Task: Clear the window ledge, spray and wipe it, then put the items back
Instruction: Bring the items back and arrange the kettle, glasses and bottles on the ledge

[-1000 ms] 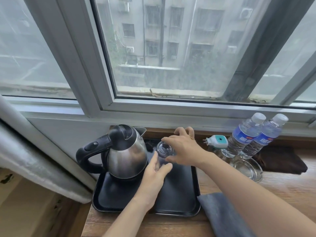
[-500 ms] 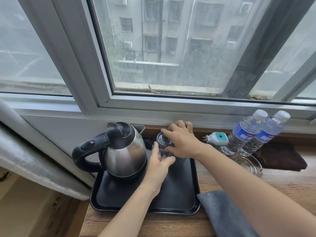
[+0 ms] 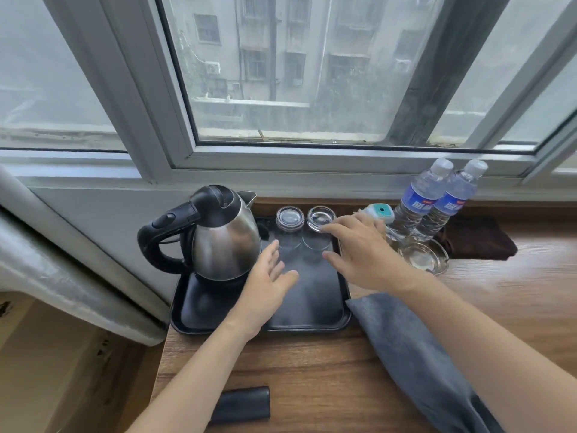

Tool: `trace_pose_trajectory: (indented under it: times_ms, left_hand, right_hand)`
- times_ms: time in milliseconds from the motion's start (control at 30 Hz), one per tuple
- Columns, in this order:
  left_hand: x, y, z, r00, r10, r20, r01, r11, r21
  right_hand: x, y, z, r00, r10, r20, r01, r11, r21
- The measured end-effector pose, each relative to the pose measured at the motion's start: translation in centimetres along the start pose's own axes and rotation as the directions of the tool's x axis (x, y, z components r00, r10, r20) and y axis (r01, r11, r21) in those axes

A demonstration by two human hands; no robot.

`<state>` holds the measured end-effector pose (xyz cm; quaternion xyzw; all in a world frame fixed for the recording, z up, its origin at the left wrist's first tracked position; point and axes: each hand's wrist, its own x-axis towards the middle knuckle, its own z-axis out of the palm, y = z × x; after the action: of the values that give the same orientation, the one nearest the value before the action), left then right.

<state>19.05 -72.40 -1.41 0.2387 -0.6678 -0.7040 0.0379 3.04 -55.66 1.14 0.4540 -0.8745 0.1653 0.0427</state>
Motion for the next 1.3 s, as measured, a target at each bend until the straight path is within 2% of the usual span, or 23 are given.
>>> trace_pose_trajectory:
  times_ms: [67,167,300,400,533,600,667,833,933,1000,1100,1200,1300]
  left_hand:
    - [-1.6,-0.4,-0.8,0.999,0.029,0.023,-0.031,0.998,0.057]
    - [-4.3,-1.1,-2.4,0.996,0.070,0.059,-0.078,0.988,0.136]
    - [-8.7,-3.1,-5.7,0.990,0.114,0.078,-0.135,0.924,0.357]
    - [-12.4,-4.9,-8.3,0.984,0.144,0.108,-0.180,0.793,0.582]
    - [-16.2,-8.3,-11.7,0.963,0.157,0.220,-0.270,0.547,0.792]
    - [-17.3,-10.1,-13.2,0.949,0.171,0.263,-0.310,0.385,0.869]
    - [-17.9,-11.3,-14.1,0.943,0.170,0.285,-0.327,0.320,0.889]
    - [-17.2,-11.9,-14.5,0.917,0.272,0.290,-0.375,0.345,0.861]
    - [-16.7,-11.9,-14.6,0.907,0.267,0.324,-0.403,0.335,0.852]
    - [-16.2,-11.7,-14.6,0.894,0.287,0.344,-0.426,0.310,0.850]
    - [-15.5,-10.4,-14.7,0.863,0.359,0.357,-0.471,0.313,0.825]
    - [-14.2,-7.9,-15.1,0.858,0.417,0.299,-0.469,0.403,0.786]
    - [-11.5,-5.4,-15.0,0.904,0.392,0.169,-0.372,0.529,0.763]
  right_hand:
    - [-2.9,-1.5,0.5,1.000,-0.001,0.001,0.001,1.000,0.023]
    - [-7.2,-5.3,2.0,0.998,-0.045,0.031,0.040,0.988,0.149]
    - [-12.0,-11.0,5.0,0.953,-0.226,0.203,0.165,0.946,0.278]
    - [-14.7,-13.5,7.4,0.918,-0.287,0.274,0.219,0.942,0.252]
    - [-16.5,-14.9,9.0,0.893,-0.327,0.309,0.276,0.941,0.198]
    - [-16.6,-15.1,9.5,0.898,-0.331,0.292,0.297,0.942,0.153]
    - [-16.4,-15.0,9.7,0.903,-0.324,0.283,0.288,0.944,0.162]
    - [-15.9,-14.8,9.9,0.904,-0.343,0.256,0.295,0.933,0.206]
    - [-15.8,-14.7,10.0,0.900,-0.338,0.275,0.265,0.926,0.268]
    - [-15.4,-14.6,10.1,0.899,-0.313,0.307,0.209,0.921,0.328]
    - [-14.4,-14.4,9.6,0.915,-0.221,0.338,0.041,0.884,0.466]
    - [-11.8,-13.6,7.9,0.964,-0.098,0.248,-0.068,0.809,0.584]
    - [-8.0,-12.6,6.3,0.980,0.013,0.198,-0.138,0.759,0.637]
